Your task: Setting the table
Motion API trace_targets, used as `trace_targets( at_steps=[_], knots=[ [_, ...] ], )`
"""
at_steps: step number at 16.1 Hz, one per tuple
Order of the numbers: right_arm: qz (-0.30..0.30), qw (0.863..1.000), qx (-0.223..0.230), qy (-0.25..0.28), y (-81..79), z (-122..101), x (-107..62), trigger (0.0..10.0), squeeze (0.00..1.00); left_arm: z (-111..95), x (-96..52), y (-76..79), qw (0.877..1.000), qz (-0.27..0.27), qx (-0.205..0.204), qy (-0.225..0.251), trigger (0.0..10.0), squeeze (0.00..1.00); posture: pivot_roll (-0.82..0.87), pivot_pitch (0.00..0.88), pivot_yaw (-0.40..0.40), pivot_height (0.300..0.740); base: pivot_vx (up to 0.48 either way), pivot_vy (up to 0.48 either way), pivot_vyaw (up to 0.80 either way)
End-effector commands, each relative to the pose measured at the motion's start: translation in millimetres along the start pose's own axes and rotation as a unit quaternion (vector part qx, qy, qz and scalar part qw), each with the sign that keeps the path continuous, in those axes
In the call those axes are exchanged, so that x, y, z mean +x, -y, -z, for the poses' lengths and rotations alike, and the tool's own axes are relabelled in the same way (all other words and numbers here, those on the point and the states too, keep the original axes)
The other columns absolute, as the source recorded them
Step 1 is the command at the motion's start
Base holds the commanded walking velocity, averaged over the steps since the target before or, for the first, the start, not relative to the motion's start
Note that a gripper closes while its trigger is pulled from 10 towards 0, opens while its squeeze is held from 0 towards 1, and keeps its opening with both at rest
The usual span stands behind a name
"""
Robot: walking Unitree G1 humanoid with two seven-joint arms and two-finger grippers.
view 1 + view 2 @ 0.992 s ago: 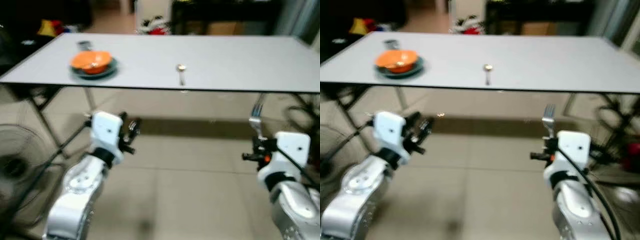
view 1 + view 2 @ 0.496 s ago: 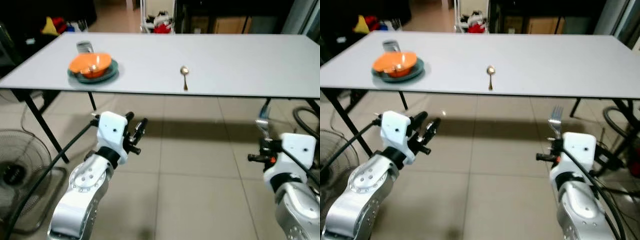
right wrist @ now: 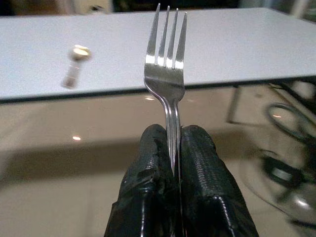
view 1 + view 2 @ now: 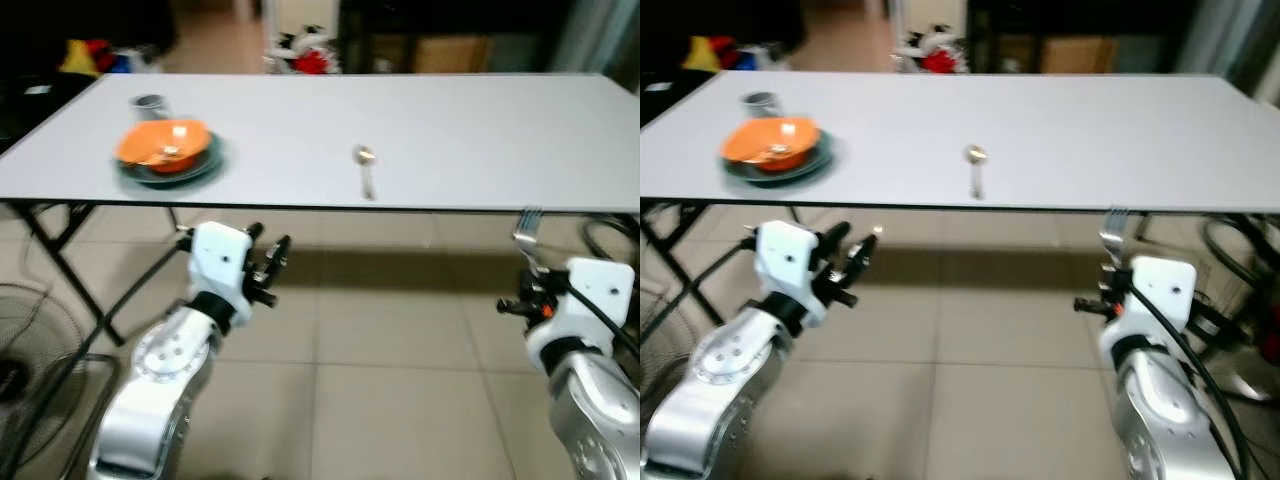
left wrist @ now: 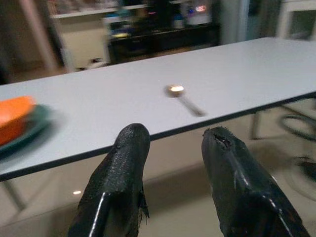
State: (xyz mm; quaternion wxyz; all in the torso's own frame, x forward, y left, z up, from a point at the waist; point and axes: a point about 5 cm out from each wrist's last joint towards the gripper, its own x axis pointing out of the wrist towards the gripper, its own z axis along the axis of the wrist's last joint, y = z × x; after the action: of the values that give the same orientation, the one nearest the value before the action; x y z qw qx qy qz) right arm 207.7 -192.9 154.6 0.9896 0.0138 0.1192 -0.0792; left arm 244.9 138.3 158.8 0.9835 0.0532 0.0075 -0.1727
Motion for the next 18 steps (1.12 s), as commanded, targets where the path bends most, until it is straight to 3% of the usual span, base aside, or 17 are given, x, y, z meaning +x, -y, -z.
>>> trace_targets(
  at_steps=[1, 10, 18],
  knots=[
    [-0.025, 1.000, 0.006, 0.001, -6.2, -2.3, 0.2, 10.0, 0.00, -1.7, -0.3, -2.8, 1.000, -0.008, 0.000, 0.001, 10.0, 0.00, 0.05, 0.000, 0.033, 0.740, 0.319, 0.000, 0.00],
    [-0.036, 0.999, 0.006, -0.003, -6.9, -6.7, 5.6, 10.0, 0.00, -2.4, 0.9, -1.0, 1.000, -0.003, 0.000, 0.002, 10.0, 0.00, 0.05, 0.000, 0.036, 0.740, 0.316, 0.000, 0.00],
    [-0.082, 0.996, -0.009, -0.028, -12.4, -10.1, 11.8, 10.0, 0.00, -2.1, 1.7, 2.9, 1.000, 0.003, -0.004, 0.002, 10.0, 0.00, 0.05, 0.000, 0.028, 0.740, 0.315, 0.000, 0.00]
  ],
)
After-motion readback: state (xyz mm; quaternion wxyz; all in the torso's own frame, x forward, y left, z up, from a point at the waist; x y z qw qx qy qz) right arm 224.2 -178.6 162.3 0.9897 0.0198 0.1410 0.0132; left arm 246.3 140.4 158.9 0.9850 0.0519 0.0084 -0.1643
